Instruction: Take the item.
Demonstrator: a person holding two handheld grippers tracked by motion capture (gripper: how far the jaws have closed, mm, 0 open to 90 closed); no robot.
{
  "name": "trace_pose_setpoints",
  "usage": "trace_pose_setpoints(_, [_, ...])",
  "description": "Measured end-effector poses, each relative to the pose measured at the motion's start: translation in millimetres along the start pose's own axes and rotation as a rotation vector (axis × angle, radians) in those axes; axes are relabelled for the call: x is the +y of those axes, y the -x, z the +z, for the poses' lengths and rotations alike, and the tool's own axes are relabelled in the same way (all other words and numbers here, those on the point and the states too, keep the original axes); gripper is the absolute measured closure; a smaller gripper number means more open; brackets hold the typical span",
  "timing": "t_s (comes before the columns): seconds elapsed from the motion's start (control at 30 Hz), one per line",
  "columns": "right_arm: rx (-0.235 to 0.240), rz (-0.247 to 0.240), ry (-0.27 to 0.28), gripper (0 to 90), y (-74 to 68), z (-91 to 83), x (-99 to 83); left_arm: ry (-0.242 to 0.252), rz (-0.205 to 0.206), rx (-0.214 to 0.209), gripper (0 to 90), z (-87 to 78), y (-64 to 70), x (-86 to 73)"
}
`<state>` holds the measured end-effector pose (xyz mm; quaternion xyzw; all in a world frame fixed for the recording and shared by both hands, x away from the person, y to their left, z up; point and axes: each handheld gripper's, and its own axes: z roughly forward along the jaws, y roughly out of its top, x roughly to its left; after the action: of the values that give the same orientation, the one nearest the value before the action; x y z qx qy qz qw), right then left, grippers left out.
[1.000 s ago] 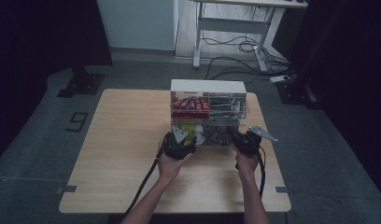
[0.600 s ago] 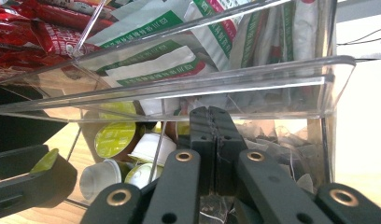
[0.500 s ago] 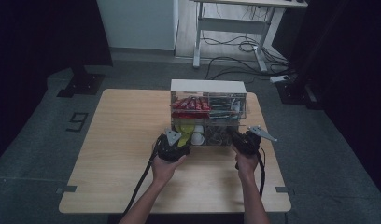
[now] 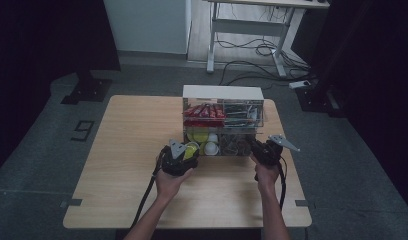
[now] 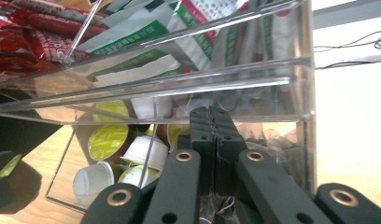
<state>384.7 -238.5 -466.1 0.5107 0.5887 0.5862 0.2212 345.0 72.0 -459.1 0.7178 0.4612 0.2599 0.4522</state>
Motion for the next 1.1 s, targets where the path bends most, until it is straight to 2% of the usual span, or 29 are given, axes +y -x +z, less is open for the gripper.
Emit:
trace_pose_setpoints(0.23, [-0.003, 0.018, 0.002, 88.8, 4.6, -1.8, -0.1, 0.004, -0.019, 0.017, 38.3, -8.8, -11.1, -3.7])
trace_pose_setpoints(1.1, [-0.005, 0.017, -0.009, 89.2, 4.1, 0.2, -3.0, -0.021, -0.065, 0.077, 38.3, -24.3, -45.1, -28.0])
